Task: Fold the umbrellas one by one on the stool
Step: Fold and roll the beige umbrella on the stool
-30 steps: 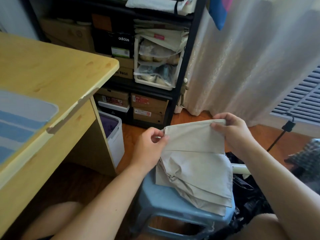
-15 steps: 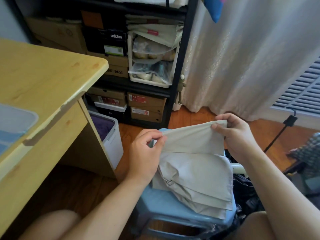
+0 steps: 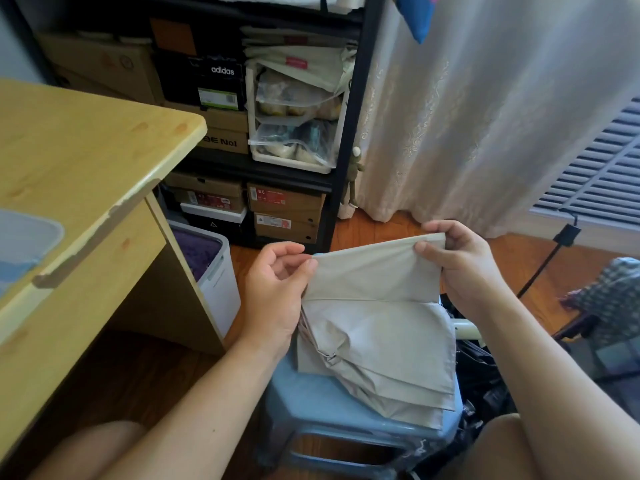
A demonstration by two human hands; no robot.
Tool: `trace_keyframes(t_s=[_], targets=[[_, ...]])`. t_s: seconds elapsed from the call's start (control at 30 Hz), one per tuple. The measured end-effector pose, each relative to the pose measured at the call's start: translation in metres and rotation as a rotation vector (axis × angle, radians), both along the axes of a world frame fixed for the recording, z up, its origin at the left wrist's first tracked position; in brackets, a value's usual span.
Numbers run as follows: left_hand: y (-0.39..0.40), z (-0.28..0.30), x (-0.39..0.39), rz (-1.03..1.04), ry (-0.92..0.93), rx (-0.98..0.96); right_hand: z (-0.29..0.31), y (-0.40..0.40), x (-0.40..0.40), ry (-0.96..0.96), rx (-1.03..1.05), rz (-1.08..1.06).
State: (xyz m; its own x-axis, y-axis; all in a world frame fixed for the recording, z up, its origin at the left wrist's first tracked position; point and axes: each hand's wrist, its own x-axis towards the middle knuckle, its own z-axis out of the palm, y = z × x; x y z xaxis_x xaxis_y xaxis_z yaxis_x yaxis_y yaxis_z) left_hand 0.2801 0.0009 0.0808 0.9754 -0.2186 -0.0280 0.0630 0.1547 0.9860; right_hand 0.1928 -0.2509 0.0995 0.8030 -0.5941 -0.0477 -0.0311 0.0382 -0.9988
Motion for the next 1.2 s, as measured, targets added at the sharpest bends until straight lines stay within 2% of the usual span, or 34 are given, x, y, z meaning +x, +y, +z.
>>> trace_keyframes(t_s=[0.23,0.43,0.53,0.63,0.7,0.83,1.0,1.1,1.2], targets=[[-0.002,0.002,0.003,-0.014,0.218,-0.192,-0.011,0.002,0.004,0.198,0.039,0.123],[-0.005,0.0,0.017,0.047,0.279,-0.177,-0.009,0.0,0.008,0.114,0.097,0.093],[-0.007,0.002,0.024,-0.055,0.361,-0.189,-0.011,0.0,0.009,0.114,0.097,0.09],[-0.006,0.0,0.025,-0.268,0.275,-0.007,-0.012,-0.002,0.009,0.122,0.096,0.087],[-0.005,0.0,0.025,-0.253,0.171,0.106,-0.014,-0.003,0.009,0.124,0.088,0.093],[-0.006,-0.001,0.023,-0.137,0.203,0.057,-0.015,-0.005,0.008,0.121,0.096,0.079],[-0.006,-0.003,0.015,-0.121,0.111,0.068,-0.015,-0.007,0.006,0.132,0.106,0.063],[-0.003,-0.007,0.011,-0.136,0.12,0.066,-0.013,-0.007,0.003,0.117,0.116,0.037],[-0.001,-0.008,0.01,-0.111,0.082,0.106,-0.008,0.0,0.002,0.154,0.038,0.023]])
